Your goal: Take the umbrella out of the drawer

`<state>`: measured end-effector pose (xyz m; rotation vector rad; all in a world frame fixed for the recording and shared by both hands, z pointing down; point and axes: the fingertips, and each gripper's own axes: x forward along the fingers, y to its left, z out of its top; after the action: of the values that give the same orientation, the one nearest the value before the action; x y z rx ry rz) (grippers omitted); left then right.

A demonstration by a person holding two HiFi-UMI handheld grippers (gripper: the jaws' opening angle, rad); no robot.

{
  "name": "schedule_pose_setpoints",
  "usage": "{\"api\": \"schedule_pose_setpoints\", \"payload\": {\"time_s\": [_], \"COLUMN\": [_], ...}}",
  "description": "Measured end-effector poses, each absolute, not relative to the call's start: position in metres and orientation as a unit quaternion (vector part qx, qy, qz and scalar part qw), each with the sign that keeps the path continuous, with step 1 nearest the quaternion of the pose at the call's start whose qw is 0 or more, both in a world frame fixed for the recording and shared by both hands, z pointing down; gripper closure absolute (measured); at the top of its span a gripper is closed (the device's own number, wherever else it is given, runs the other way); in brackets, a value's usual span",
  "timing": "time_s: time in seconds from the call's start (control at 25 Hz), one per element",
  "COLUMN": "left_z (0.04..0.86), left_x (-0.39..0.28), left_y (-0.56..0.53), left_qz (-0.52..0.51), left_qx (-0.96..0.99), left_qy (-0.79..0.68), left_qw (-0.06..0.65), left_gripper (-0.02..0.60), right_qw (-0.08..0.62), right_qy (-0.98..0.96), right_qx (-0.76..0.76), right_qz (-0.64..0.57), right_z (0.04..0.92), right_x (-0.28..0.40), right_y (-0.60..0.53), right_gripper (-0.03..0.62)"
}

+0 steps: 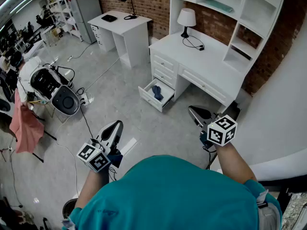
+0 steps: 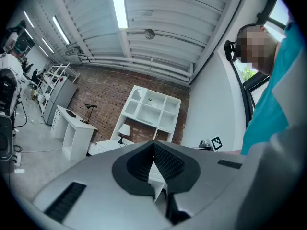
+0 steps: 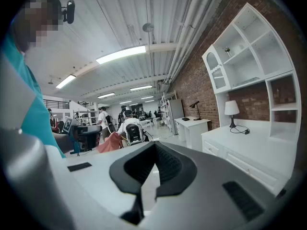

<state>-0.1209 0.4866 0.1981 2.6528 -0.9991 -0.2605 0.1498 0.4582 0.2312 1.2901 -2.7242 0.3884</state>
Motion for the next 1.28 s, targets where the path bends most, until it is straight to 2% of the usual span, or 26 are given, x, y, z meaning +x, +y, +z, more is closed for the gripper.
{"api": "schedule_pose_setpoints", "payload": {"time_s": [0.48,0.64,1.28], "left_z": [0.200,0.198,0.212], "left_x": [-0.090,-0.070,0.018], "left_y": [0.476,0.474,0.451], "left_qz": [-0.085,-0.081,-0.069], "left_qx": [0.922,0.923,0.924], "left_qy": [-0.348,-0.346,-0.337], "left_qw": [0.144,0.144,0.167], "left_gripper": [0.574,0.574,0.574], "right_qw": [0.047,0.030,0.047], "right_qy": [-0.897,-0.895,-0.900], "right_qx": [0.422,0.421,0.403], "right_qz": [0.127,0.143,0.160], "right_z": [0.228,0.229,0.259], "right_x": [0.179,0.197,0.265], "right_y": [0.446,0.445,0.440], "right_gripper": [0.576,0.576,0.576]}}
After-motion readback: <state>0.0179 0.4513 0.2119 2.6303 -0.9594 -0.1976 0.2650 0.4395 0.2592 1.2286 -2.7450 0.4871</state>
